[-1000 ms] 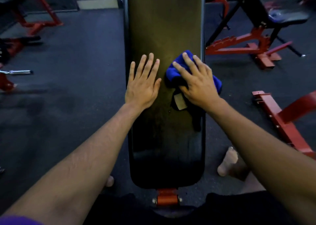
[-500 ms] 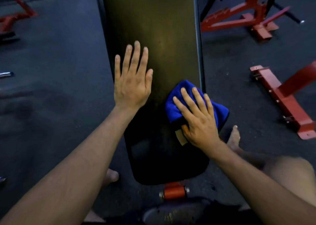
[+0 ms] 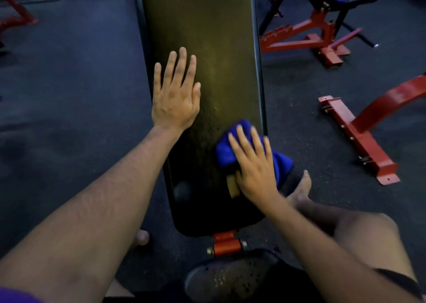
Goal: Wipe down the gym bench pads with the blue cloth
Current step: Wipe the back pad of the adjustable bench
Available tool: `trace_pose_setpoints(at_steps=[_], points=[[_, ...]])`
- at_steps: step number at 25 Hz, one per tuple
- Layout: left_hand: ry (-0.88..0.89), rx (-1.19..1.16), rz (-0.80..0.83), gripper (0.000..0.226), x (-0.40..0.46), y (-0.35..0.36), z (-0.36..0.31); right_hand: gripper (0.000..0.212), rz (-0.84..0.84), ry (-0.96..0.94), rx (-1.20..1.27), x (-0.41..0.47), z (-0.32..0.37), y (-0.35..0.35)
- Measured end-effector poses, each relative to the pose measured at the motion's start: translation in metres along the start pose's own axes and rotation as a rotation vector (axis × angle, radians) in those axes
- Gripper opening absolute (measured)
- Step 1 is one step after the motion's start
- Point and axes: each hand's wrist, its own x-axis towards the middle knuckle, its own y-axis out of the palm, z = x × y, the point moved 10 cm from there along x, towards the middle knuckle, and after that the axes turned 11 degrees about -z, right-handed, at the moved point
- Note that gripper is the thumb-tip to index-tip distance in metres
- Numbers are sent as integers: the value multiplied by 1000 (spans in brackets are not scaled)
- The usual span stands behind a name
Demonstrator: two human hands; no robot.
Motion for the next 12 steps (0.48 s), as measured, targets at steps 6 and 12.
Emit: trace_pose_setpoints(at_steps=[6,12], points=[[11,-4,28,60,0,0,0,66,-95,38,-37,134,-14,-17],[-4,11,46,61,-1,-1,-2,83,-78,29,-1,-23,-8,-7]])
